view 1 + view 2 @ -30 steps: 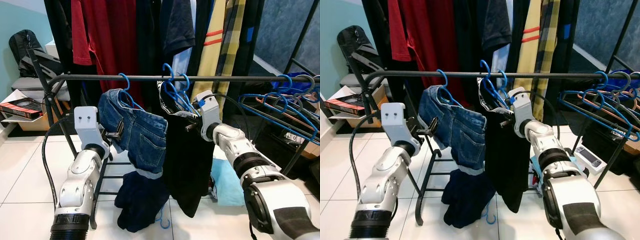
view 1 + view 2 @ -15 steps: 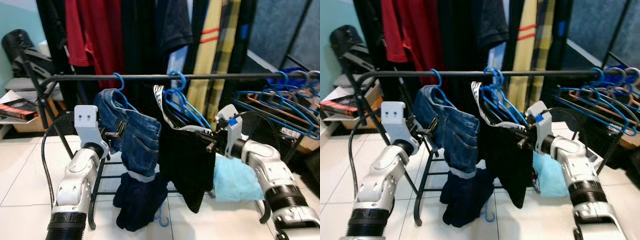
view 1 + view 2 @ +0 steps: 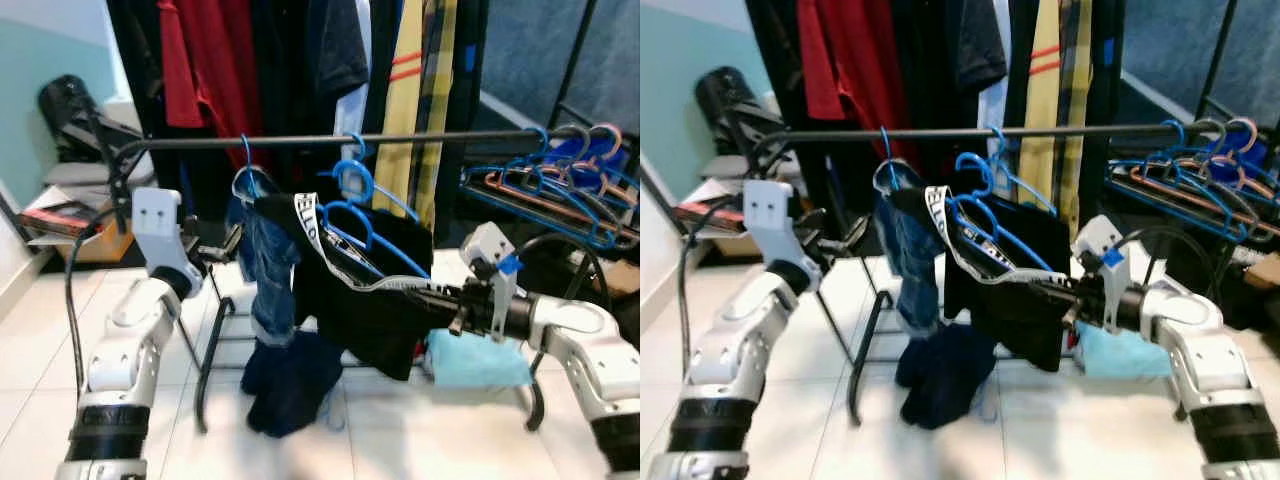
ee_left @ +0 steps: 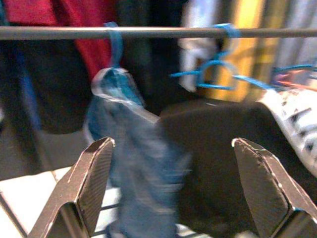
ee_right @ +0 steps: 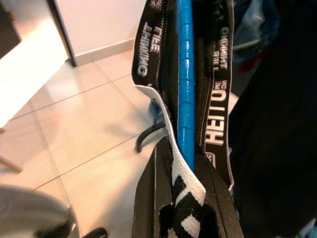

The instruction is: Hang hanger

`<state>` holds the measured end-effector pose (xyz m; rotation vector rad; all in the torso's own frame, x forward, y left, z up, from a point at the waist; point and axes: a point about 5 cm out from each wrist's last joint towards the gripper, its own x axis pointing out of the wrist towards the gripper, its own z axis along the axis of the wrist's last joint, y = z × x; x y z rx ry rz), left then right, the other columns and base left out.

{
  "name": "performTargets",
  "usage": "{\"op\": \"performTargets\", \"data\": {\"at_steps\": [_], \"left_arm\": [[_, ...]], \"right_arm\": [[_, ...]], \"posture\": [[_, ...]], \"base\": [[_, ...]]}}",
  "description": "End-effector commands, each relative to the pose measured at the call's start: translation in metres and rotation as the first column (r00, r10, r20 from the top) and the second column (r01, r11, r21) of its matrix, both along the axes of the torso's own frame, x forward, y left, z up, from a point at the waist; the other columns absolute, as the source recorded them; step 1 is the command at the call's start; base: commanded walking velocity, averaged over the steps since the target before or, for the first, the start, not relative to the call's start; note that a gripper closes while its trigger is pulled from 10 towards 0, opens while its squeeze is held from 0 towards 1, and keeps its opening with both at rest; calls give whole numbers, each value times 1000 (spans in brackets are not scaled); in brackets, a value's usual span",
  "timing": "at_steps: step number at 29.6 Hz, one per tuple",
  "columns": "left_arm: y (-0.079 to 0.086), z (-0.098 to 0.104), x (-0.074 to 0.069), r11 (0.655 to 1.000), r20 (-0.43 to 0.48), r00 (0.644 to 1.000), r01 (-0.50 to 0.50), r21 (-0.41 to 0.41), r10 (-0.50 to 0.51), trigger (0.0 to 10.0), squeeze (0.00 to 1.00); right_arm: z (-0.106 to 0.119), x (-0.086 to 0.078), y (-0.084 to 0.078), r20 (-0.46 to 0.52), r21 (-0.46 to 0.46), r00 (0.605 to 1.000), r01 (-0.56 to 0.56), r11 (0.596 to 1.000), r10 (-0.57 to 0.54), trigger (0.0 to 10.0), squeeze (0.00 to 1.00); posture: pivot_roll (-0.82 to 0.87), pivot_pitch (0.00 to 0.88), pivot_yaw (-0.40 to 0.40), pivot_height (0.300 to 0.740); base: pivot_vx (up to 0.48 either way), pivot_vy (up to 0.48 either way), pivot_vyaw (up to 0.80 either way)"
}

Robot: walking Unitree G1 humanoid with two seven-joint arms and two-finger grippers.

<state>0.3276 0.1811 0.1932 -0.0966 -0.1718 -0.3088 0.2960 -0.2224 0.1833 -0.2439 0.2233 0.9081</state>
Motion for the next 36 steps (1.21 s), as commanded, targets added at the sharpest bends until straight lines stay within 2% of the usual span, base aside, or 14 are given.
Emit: {"op": "performTargets", "data": {"at_steps": [1, 5, 7, 9, 10, 11, 12, 14, 16, 17, 18, 29, 32, 36], "left_arm": [[1, 7, 1, 1000, 17, 1000, 26, 11, -27, 10000, 0], [0, 17, -1, 996, 52, 994, 92, 9, -92, 10000, 0], [-3, 26, -6, 985, 97, 980, 172, -1, -171, 10000, 0], [-3, 26, -6, 985, 97, 980, 172, -1, -171, 10000, 0], [-8, 31, -10, 971, 123, 964, 238, -3, -236, 10000, 0], [-8, 31, -10, 971, 123, 964, 238, -3, -236, 10000, 0], [-15, 34, -19, 941, 146, 930, 339, 23, -338, 10000, 0], [-15, 34, -19, 941, 146, 930, 339, 23, -338, 10000, 0], [-25, 39, -37, 847, 172, 830, 525, 79, -531, 10000, 0], [-25, 39, -37, 847, 172, 830, 525, 79, -531, 10000, 0], [-26, 41, -44, 809, 182, 789, 579, 101, -587, 10000, 0], [-5, 66, -61, 744, 234, 706, 638, 200, -669, 10000, 0], [2, 76, -75, 692, 219, 658, 664, 284, -721, 10000, 0], [5, 87, -81, 670, 232, 632, 663, 332, -740, 10000, 0]], "right_arm": [[12, -2, 4, 38, 21, 999, -35, 999, 34, 0, 0], [27, -2, 12, 106, 91, 993, -66, 994, 57, 0, 0], [36, -6, 24, 143, 138, 983, -135, 981, 115, 0, 0], [36, -6, 24, 143, 138, 983, -135, 981, 115, 0, 0], [37, -10, 31, 143, 148, 976, -186, 971, 165, 0, 0], [37, -10, 31, 143, 148, 976, -186, 971, 165, 0, 0], [39, -13, 35, 140, 159, 968, -229, 960, 208, 0, 0], [39, -13, 35, 140, 159, 968, -229, 960, 208, 0, 0], [45, -20, 38, 123, 192, 949, -311, 931, 291, 0, 0], [45, -20, 38, 123, 192, 949, -311, 931, 291, 0, 0], [48, -24, 39, 112, 207, 936, -350, 913, 334, 0, 0], [46, -28, 30, 48, 162, 925, -380, 911, 378, 0, 0], [35, -28, 22, -26, 71, 930, -365, 928, 367, 0, 0], [26, -27, 14, -88, -18, 929, -362, 932, 359, 0, 0]], "posture": [[-75, 0, 42, 740], [-76, 0, 37, 740], [-76, 0, 31, 740], [-76, 0, 31, 740], [-77, 0, 29, 740], [-77, 0, 29, 740], [-79, 0, 26, 740], [-79, 0, 26, 740], [-82, 0, 25, 740], [-82, 0, 25, 740], [-82, 0, 25, 740], [-80, 0, 22, 740], [-77, 0, 22, 740], [-72, 0, 20, 740]], "base": [[-480, 0, 0], [-480, 0, 0], [-240, 0, 0], [0, 0, 0], [0, 0, 800], [0, 0, 800], [0, 0, 800], [0, 0, 800], [0, 0, 800], [0, 0, 800], [0, 0, 794], [0, 0, 796], [0, 0, 794], [0, 0, 756]]}}
